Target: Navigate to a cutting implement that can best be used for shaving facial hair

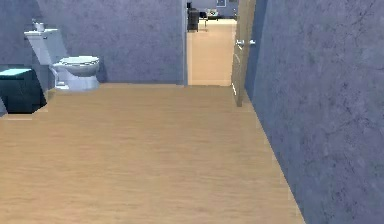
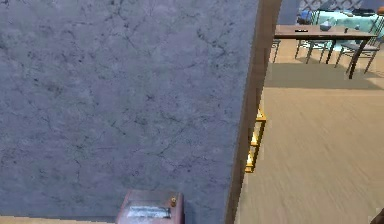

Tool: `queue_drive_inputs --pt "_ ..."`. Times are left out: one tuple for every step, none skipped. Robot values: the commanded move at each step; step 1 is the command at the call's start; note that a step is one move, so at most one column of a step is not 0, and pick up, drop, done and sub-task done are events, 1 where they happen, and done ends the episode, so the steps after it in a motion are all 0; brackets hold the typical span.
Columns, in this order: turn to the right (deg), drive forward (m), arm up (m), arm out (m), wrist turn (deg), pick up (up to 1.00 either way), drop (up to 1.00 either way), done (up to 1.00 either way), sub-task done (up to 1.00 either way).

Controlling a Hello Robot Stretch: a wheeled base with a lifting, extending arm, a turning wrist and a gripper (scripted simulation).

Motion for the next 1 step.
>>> queue_drive_inputs --pt "3.0 0.00 0.00 0.00 0.0 0.00 0.00 0.00 0.00"
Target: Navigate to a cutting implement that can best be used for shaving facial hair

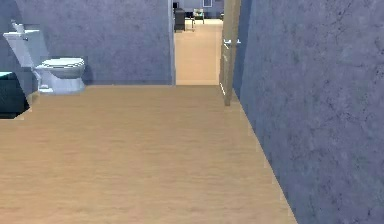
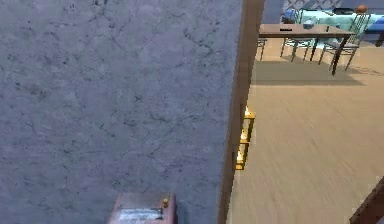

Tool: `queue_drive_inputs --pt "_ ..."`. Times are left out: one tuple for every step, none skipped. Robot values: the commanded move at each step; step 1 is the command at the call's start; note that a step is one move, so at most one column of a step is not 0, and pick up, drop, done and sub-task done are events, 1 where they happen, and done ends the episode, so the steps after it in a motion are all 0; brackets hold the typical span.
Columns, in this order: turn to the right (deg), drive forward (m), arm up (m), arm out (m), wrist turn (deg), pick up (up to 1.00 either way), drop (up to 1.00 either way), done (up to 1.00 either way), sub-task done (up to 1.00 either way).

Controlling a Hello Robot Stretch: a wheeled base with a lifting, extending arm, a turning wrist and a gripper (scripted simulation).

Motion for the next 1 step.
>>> queue_drive_inputs --pt "0.0 1.00 0.00 0.00 0.0 0.00 0.00 0.00 0.00"
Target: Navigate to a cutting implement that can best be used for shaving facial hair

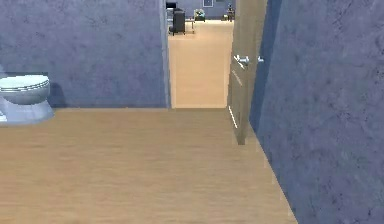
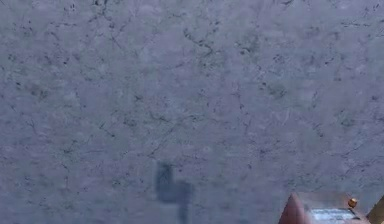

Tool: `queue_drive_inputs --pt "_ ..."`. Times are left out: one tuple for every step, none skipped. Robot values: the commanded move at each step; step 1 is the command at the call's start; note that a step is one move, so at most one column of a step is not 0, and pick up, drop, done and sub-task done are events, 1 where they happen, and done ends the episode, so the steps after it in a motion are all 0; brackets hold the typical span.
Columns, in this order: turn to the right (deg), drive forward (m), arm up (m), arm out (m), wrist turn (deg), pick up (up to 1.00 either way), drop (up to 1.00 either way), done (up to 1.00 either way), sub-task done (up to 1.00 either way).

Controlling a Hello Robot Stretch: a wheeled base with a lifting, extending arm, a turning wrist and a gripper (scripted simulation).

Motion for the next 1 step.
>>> queue_drive_inputs --pt "3.0 0.00 0.00 0.00 0.0 0.00 0.00 0.00 0.00"
